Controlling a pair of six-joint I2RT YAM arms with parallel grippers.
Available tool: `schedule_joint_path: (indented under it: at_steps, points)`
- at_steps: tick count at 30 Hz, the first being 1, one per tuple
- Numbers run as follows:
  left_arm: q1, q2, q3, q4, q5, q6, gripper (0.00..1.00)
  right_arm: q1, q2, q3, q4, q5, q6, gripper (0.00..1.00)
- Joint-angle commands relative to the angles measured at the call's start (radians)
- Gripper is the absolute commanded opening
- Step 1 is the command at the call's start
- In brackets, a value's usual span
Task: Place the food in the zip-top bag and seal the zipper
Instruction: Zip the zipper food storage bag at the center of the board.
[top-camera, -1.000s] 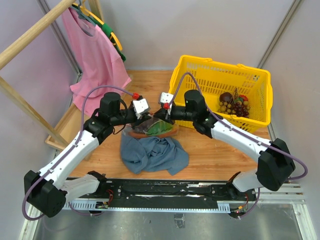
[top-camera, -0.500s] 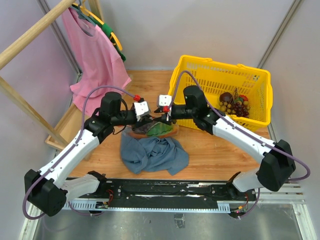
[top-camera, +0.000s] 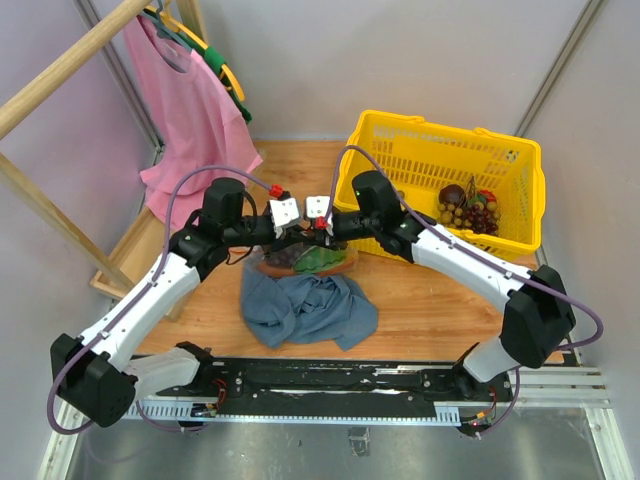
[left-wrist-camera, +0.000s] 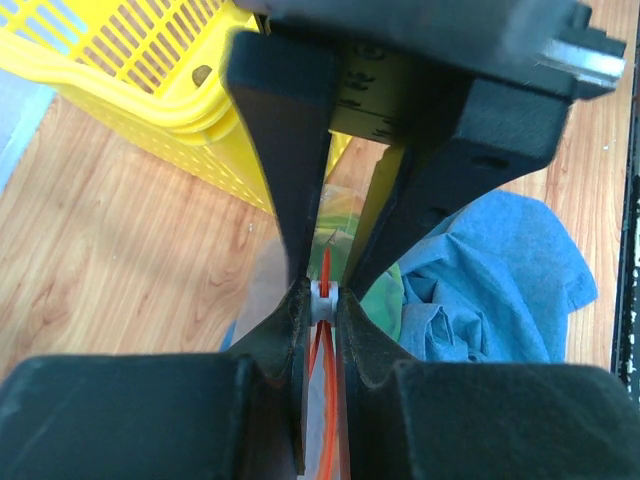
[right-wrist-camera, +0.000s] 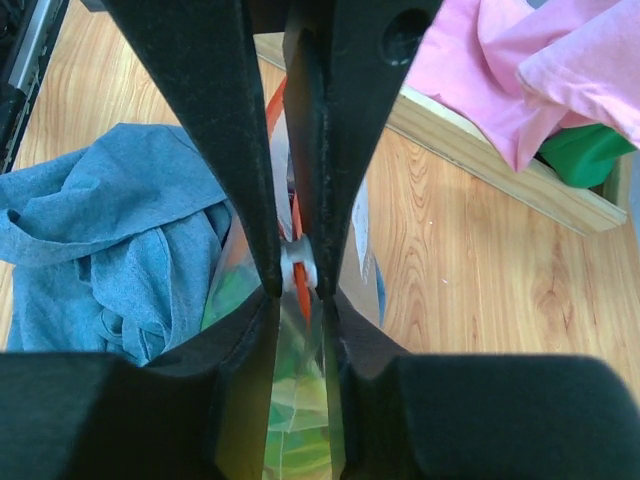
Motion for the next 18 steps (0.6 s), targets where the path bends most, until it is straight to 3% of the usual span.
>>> schedule_joint_path:
  at_steps: [1, 4, 9, 14, 18]
  points:
    - [-0.002, -0.021, 0.015, 0.043, 0.014, -0.012, 0.09, 0.021, 0.023, 0.032, 0.039, -0.032, 0.012, 0.17]
    - [-0.002, -0.057, -0.031, 0.093, -0.017, -0.030, 0.18, 0.020, 0.015, 0.015, 0.073, -0.030, 0.031, 0.03]
    - [-0.002, -0.106, -0.090, 0.183, -0.043, -0.078, 0.28, 0.020, 0.003, -0.011, 0.107, -0.032, 0.052, 0.01]
    - [0.005, -0.090, -0.094, 0.193, -0.027, -0.098, 0.28, 0.020, 0.002, -0.017, 0.123, -0.041, 0.078, 0.01]
    - [0.009, -0.075, -0.086, 0.178, -0.024, -0.095, 0.23, 0.019, -0.006, -0.022, 0.132, -0.044, 0.092, 0.01]
